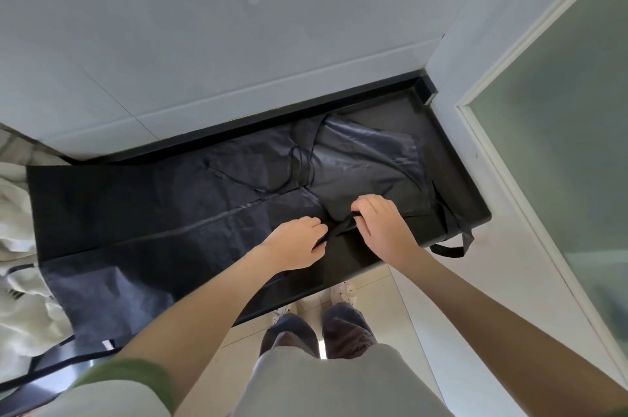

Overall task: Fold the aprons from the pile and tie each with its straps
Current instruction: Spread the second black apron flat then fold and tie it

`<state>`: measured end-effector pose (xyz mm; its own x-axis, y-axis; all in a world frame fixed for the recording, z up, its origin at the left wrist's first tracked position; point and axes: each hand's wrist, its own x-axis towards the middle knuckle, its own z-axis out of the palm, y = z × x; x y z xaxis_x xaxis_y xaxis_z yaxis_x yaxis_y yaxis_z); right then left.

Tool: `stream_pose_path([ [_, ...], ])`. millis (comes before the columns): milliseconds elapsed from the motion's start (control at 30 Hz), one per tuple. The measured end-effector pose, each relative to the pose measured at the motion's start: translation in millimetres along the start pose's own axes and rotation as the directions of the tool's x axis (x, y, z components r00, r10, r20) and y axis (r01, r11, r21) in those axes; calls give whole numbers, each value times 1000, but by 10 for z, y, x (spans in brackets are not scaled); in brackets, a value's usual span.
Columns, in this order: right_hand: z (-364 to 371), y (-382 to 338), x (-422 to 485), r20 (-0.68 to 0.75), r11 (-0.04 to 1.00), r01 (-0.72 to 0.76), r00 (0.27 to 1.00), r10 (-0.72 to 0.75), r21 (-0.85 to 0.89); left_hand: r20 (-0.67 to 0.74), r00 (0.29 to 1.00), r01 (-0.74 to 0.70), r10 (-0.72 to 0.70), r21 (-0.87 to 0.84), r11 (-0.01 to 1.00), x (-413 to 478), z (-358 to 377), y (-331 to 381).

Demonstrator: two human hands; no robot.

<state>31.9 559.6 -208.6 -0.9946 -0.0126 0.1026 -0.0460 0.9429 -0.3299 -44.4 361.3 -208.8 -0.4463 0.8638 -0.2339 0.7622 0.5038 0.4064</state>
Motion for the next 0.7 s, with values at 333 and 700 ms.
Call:
stream_pose_path([
  [333, -285, 98, -8, 488, 714, -548, 810, 324, 435, 356, 929, 144, -97, -108, 984, 25, -100, 5],
  [700, -310, 552, -172, 99, 681, -732, 677, 730, -14, -142, 981, 142, -132, 67, 988, 131, 78, 57],
])
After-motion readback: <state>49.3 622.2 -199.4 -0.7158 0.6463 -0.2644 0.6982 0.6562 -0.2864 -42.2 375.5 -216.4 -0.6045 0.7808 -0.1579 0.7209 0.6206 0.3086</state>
